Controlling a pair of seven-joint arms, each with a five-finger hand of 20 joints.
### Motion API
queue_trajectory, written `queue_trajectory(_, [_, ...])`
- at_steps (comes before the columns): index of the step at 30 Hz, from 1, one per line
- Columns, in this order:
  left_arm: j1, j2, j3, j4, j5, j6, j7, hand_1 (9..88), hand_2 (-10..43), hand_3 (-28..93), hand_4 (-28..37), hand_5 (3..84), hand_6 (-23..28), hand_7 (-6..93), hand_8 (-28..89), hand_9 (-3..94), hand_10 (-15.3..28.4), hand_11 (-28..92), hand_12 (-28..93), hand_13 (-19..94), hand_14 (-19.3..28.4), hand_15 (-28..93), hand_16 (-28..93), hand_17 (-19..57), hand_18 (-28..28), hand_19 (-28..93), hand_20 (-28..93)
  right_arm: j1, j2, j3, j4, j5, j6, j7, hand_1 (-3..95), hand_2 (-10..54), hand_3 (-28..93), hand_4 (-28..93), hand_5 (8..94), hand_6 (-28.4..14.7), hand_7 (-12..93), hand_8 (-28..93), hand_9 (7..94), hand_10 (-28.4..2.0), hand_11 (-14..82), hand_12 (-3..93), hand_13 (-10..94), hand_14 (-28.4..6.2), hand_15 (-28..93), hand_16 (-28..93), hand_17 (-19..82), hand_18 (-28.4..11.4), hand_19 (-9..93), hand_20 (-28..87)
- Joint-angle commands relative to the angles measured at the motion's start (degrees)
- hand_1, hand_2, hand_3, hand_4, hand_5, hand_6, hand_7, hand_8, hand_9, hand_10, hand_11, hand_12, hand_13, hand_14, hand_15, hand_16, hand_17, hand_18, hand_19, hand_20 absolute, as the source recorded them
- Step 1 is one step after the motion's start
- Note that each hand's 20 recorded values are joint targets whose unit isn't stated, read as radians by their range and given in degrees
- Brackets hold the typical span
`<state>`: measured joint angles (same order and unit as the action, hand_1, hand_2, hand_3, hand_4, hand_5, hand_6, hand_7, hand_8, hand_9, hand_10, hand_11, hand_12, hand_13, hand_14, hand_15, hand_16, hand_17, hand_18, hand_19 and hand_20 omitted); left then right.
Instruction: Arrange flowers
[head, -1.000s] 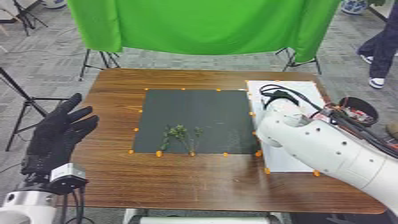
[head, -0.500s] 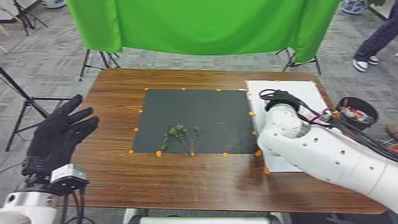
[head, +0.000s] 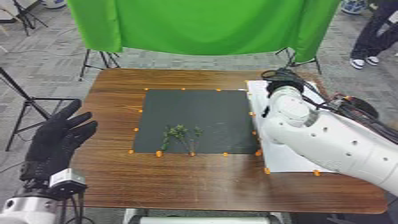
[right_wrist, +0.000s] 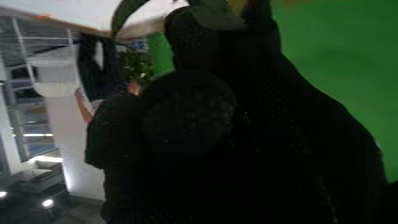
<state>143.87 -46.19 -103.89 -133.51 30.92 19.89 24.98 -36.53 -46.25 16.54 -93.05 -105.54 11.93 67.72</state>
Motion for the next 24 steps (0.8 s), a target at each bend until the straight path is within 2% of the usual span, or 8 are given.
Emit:
queue_trajectory(1, [3.5, 1.92, -1.20, -1.14, -2.25, 2.23, 2.65, 30.2, 6.2, 64, -19.7, 35.8, 8.9, 9.0, -7, 30.4, 19.0, 26, 12, 20, 26.5, 54, -11, -7.0, 26.8, 52, 3, -0.7, -2.1, 3.0, -5.9, -2.6, -1.9, -1.5, 58.6, -7.1, 75, -28, 83.4, -5.6, 20, 21, 93.7, -10.5, 29.4, 21.8, 92, -1.6, 60, 18, 66, -11.1, 93, 30])
queue_trajectory(2, [2.9, 1.50, -1.27, -1.03, -1.63, 1.72, 1.54, 30.2, 6.2, 64, -19.7, 35.8, 8.9, 9.0, -7, 30.4, 19.0, 26, 12, 20, 26.5, 54, -11, -7.0, 26.8, 52, 3, -1.7, -2.1, 3.5, -6.8, -2.6, -1.8, -1.3, 58.7, -7.3, 75, -28, 83.5, -5.7, 20, 21, 93.7, -10.5, 29.6, 21.6, 92, -1.7, 60, 18, 66, -11.1, 93, 30])
queue_trajectory(5, [3.6, 2.79, -1.20, -1.08, -2.90, 2.62, 3.08, 30.2, 6.2, 64, -19.7, 35.8, 8.9, 9.0, -7, 30.4, 19.0, 26, 12, 20, 26.5, 54, -11, -7.0, 26.8, 52, 3, -4.2, -3.0, 4.8, -8.9, -2.9, -2.2, -2.3, 58.8, -7.5, 76, -28, 83.7, -5.7, 20, 21, 93.7, -10.7, 30.1, 21.3, 92, -1.8, 60, 18, 66, -11.2, 93, 31])
queue_trajectory(10, [3.5, 3.41, -1.02, -0.92, -3.33, 2.46, 3.30, 30.2, 6.2, 64, -19.7, 35.8, 9.0, 9.0, -7, 30.3, 18.9, 26, 12, 20, 26.5, 54, -11, -7.0, 26.8, 52, 3, -7.6, -4.3, 4.8, -11.5, -4.2, -2.7, -2.5, 58.9, -7.9, 76, -28, 84.0, -5.8, 19, 22, 93.7, -10.7, 30.3, 21.2, 92, -1.9, 60, 18, 67, -11.4, 93, 31])
queue_trajectory(15, [3.2, 3.39, -1.11, -0.85, -2.91, 2.18, 2.60, 30.2, 6.2, 64, -19.7, 35.8, 9.0, 8.9, -7, 30.4, 19.0, 26, 12, 20, 26.6, 54, -11, -7.1, 26.8, 52, 3, -10.4, -4.7, 4.9, -13.2, -4.3, -2.6, -1.8, 58.8, -8.0, 76, -28, 84.1, -5.9, 19, 22, 93.7, -10.9, 30.6, 20.7, 93, -2.0, 59, 18, 67, -11.6, 93, 31])
queue_trajectory(18, [4.0, 3.88, -1.26, -0.90, -3.63, 2.69, 3.56, 30.2, 6.2, 64, -19.8, 35.8, 9.0, 8.9, -7, 30.4, 19.1, 26, 12, 20, 26.6, 54, -11, -7.1, 26.8, 52, 3, -11.8, -4.8, 4.9, -14.3, -4.4, -3.2, -2.2, 58.8, -8.1, 76, -28, 84.3, -6.1, 19, 22, 93.7, -10.9, 30.7, 20.6, 93, -2.1, 59, 18, 67, -11.7, 93, 31])
queue_trajectory(19, [3.7, 3.51, -1.27, -0.82, -3.23, 2.36, 2.77, 30.3, 6.2, 64, -19.8, 35.8, 9.0, 8.9, -7, 30.4, 19.1, 26, 12, 20, 26.6, 54, -11, -7.1, 26.8, 52, 3, -12.5, -4.9, 5.1, -14.6, -4.7, -3.6, -2.2, 58.8, -8.2, 76, -28, 84.3, -6.1, 19, 22, 93.7, -10.9, 30.7, 20.5, 93, -2.1, 59, 18, 67, -11.8, 93, 31])
queue_trajectory(24, [3.1, 3.24, -1.08, -0.67, -2.78, 1.99, 2.09, 30.2, 6.2, 64, -19.8, 35.7, 9.0, 9.0, -7, 30.4, 19.0, 26, 12, 20, 26.6, 54, -11, -7.1, 26.8, 52, 3, -13.7, -4.8, 4.0, -15.5, -4.7, -3.8, -1.8, 58.7, -8.3, 76, -28, 84.5, -6.2, 18, 22, 93.7, -11.0, 30.7, 20.3, 93, -2.3, 59, 18, 67, -11.8, 93, 31])
